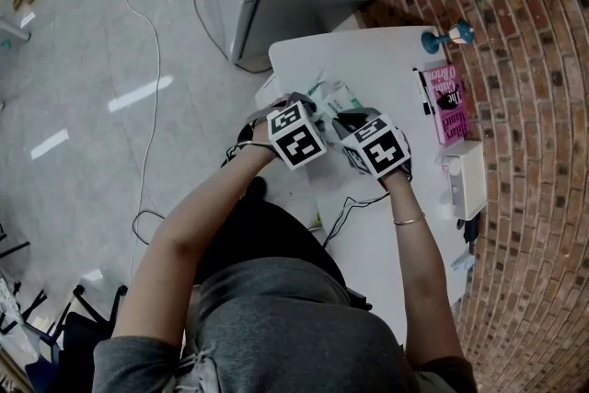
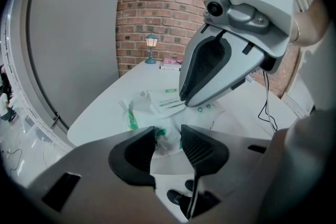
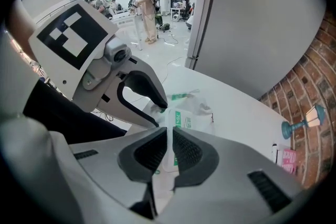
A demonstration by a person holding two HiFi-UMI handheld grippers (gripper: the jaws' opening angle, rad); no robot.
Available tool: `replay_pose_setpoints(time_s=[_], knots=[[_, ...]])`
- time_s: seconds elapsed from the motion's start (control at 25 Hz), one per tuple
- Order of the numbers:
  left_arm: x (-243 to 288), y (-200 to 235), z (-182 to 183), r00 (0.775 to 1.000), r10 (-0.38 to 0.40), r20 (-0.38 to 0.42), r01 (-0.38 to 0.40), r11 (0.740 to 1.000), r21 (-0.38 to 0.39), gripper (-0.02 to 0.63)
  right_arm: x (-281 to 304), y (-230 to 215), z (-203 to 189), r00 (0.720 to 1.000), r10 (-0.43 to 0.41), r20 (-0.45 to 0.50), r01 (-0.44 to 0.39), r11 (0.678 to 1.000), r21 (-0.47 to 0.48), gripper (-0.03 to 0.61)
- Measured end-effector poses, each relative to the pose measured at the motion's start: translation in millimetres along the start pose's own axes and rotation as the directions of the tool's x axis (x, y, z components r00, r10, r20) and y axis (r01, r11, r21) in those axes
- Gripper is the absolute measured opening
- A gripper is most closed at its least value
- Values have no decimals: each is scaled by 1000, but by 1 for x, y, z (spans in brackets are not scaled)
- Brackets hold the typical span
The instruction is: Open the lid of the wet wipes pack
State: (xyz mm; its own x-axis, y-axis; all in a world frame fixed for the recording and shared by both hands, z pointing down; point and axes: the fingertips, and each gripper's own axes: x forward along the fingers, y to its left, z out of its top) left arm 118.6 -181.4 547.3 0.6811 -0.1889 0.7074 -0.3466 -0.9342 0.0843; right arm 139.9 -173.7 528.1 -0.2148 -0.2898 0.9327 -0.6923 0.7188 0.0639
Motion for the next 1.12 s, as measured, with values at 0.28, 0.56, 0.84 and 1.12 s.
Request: replay_pose_setpoints(time_s=[0.28,0.56,0.84,1.12], knots=[[-1,0,-3,1000,8,-14,-7,999,32,166,-27,-33,4,995,-95,5,95,995,-18,11],[1,-1,-2,1000,-7,-24,8,1000,28,164,-36,-50,1,993,-113,18,113,994,6,12],[1,0,-2,1000,3,-18,-2,1000,27,164,-32,-60,0,992,-121,17,121,993,17,14],[1,-1,-1,1000,9,-18,-8,1000,21,164,-24,-71,0,989,-147,8,147,989,9,21]])
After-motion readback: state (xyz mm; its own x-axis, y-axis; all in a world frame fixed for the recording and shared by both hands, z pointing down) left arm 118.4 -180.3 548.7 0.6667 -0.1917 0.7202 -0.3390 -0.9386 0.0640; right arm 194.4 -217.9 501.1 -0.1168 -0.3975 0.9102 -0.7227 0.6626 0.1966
